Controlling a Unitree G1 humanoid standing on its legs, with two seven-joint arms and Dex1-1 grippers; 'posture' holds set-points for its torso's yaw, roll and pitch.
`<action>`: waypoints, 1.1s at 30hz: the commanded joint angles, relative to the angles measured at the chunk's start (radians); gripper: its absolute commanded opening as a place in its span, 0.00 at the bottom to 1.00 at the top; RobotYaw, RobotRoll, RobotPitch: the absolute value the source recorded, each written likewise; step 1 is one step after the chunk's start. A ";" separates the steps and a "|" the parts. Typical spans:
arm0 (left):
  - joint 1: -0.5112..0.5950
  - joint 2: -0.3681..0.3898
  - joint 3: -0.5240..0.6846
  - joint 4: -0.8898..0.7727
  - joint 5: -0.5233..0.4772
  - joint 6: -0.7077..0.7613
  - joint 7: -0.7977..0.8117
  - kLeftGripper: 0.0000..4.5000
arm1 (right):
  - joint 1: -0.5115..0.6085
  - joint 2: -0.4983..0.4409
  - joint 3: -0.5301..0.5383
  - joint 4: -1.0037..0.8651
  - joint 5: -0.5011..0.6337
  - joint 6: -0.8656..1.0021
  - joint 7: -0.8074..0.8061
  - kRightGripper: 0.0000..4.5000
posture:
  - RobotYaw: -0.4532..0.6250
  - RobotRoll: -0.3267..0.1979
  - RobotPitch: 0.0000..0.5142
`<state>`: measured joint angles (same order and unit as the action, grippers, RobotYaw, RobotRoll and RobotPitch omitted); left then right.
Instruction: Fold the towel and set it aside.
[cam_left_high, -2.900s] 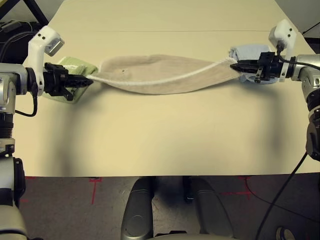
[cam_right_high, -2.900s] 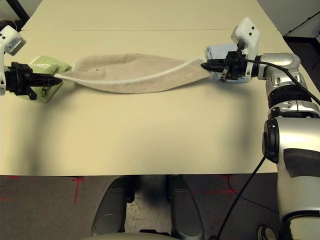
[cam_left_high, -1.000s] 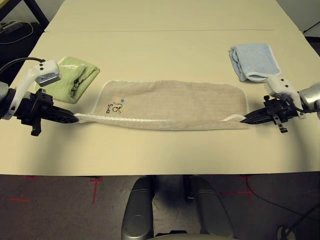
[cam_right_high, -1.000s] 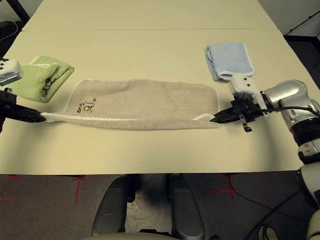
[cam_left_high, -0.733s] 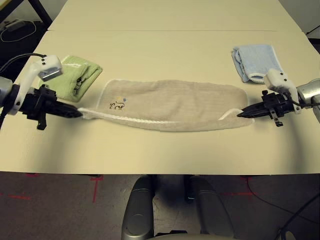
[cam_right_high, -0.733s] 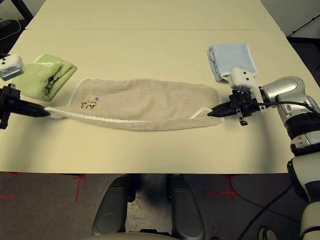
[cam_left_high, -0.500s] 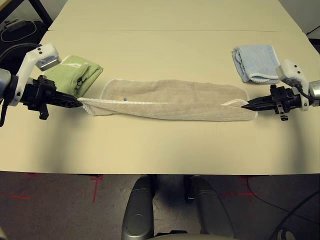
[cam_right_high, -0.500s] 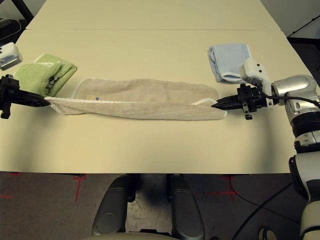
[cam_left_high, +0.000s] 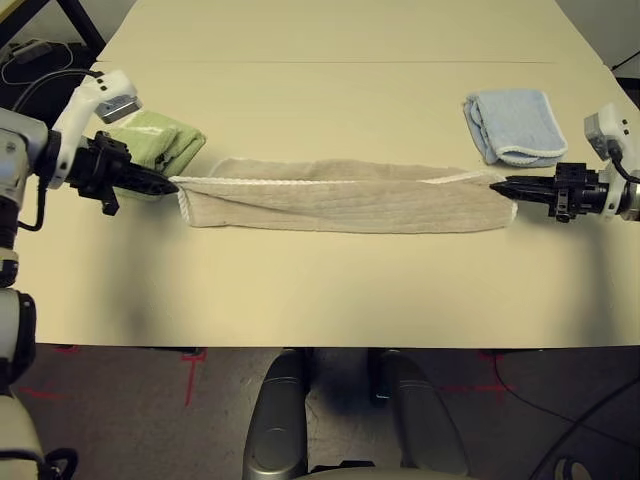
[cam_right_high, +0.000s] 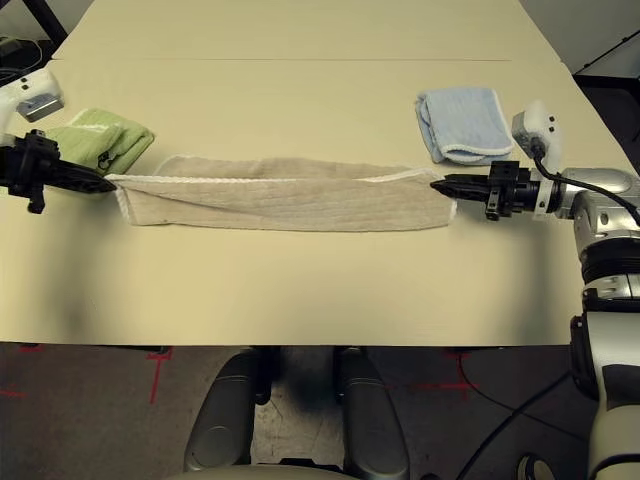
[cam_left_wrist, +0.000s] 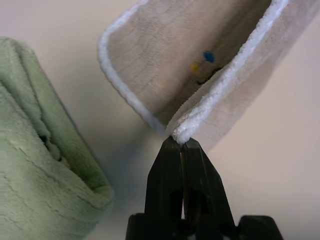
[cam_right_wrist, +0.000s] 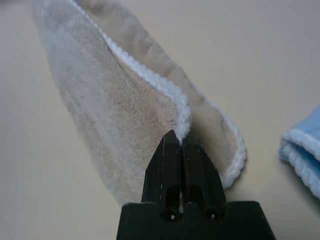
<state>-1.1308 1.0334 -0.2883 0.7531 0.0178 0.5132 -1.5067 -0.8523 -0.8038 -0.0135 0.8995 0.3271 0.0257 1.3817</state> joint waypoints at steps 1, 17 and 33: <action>-0.020 -0.014 0.022 0.043 0.029 -0.020 0.043 0.02 | 0.006 0.009 -0.022 -0.024 -0.016 0.028 -0.021 0.00 | 0.53 0.62 0.49; -0.113 -0.144 0.050 0.210 0.079 -0.122 0.161 0.02 | 0.000 0.006 -0.037 0.005 -0.083 0.040 -0.138 0.00 | 0.52 0.62 0.48; -0.146 -0.186 0.055 0.322 0.133 -0.169 0.209 0.02 | -0.020 0.073 -0.031 -0.070 -0.117 0.103 -0.213 0.00 | 0.53 0.62 0.49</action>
<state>-1.2615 0.8491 -0.2355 1.0484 0.1285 0.3491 -1.3055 -0.8780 -0.7298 -0.0522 0.8492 0.2209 0.1109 1.1684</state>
